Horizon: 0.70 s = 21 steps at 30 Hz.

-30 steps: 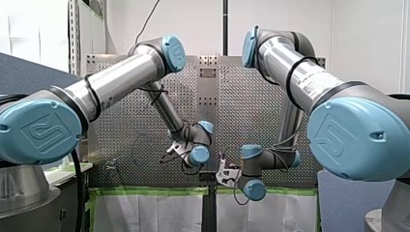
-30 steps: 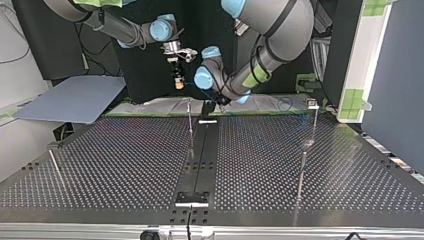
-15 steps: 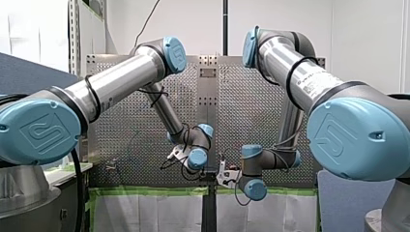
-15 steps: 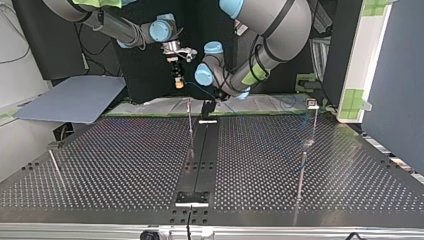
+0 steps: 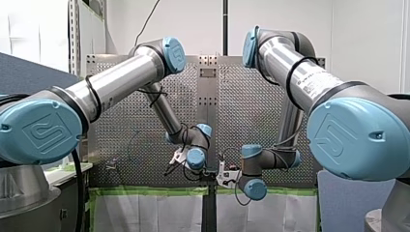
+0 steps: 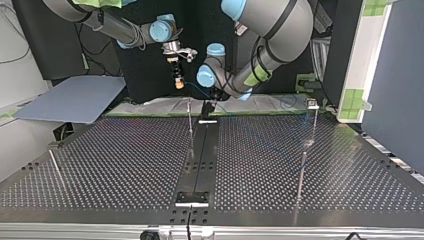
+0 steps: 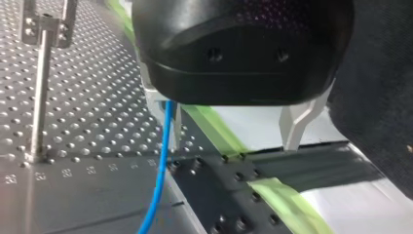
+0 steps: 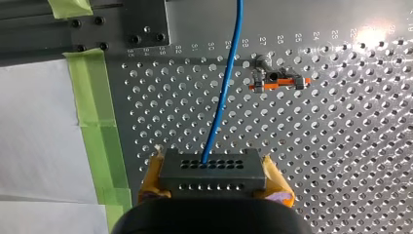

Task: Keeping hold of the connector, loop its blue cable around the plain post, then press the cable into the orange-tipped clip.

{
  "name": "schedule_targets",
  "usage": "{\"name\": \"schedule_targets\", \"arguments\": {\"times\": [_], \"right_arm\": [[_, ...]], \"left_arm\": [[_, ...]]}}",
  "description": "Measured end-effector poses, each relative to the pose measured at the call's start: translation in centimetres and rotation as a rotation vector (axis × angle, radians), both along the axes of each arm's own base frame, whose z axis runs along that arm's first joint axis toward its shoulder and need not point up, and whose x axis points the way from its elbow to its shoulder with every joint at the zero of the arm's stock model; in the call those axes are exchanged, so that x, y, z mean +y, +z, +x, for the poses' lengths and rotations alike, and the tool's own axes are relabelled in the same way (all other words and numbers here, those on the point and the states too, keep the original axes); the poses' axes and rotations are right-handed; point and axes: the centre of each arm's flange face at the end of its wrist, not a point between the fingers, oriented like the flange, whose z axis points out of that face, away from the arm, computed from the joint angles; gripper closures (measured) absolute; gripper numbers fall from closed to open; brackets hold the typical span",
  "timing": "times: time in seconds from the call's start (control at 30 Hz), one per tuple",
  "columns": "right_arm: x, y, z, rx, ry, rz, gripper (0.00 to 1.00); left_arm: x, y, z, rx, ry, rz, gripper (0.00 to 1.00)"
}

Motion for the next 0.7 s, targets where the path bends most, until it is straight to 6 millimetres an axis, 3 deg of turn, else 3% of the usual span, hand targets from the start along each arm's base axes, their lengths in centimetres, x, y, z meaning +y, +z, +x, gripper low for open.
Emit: {"name": "schedule_targets", "arguments": {"times": [0.33, 0.7], "right_arm": [[-0.28, 0.0, -0.22, 0.008, -0.009, -0.002, 1.0], [-0.82, -0.03, -0.84, 0.017, -0.042, -0.005, 1.0]], "left_arm": [[-0.06, -0.08, 1.04, 0.01, -0.03, -0.153, 0.0], [0.1, -0.8, 0.67, 0.071, -0.066, -0.295, 0.0]]}}
